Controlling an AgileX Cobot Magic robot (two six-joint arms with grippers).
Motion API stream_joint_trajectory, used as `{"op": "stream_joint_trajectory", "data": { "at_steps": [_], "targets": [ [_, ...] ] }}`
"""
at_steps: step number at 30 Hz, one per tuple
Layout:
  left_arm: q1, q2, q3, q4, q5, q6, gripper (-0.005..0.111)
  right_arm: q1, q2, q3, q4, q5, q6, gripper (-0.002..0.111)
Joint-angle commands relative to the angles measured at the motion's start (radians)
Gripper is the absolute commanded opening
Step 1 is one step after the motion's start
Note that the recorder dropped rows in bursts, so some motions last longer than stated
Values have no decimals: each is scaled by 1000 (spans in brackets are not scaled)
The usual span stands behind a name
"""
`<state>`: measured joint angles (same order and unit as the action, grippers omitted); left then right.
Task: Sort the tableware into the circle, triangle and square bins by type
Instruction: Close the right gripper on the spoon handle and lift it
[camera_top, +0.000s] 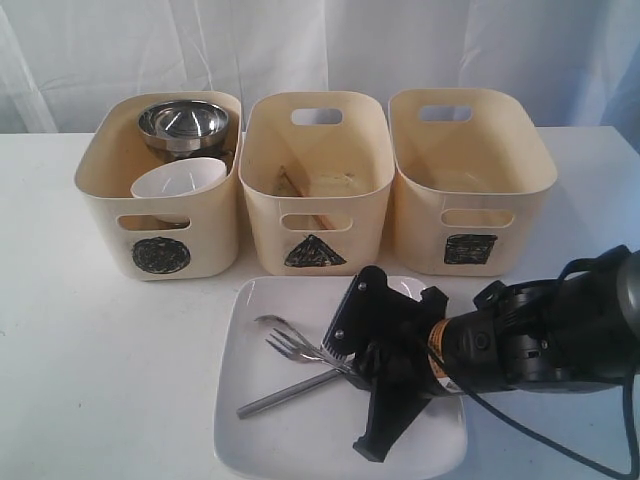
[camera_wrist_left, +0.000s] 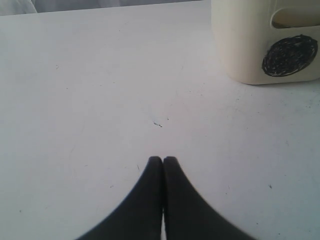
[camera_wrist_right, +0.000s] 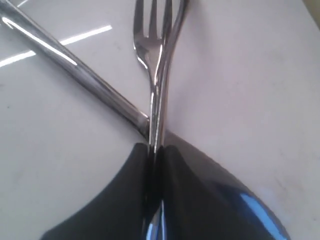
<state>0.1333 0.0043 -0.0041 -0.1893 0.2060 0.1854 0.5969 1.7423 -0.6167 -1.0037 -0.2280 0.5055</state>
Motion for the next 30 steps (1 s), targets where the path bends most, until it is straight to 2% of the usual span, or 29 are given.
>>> {"op": "stream_joint_trajectory", "data": {
  "at_steps": [1, 17, 30],
  "targets": [
    [-5, -4, 4, -10, 4, -6, 0, 1, -36, 10, -7, -9, -12, 3],
    [-5, -4, 4, -10, 4, -6, 0, 1, -212, 10, 1, -14, -6, 0],
    [-5, -4, 4, -10, 4, -6, 0, 1, -194, 10, 1, -9, 24, 0]
  ]
}}
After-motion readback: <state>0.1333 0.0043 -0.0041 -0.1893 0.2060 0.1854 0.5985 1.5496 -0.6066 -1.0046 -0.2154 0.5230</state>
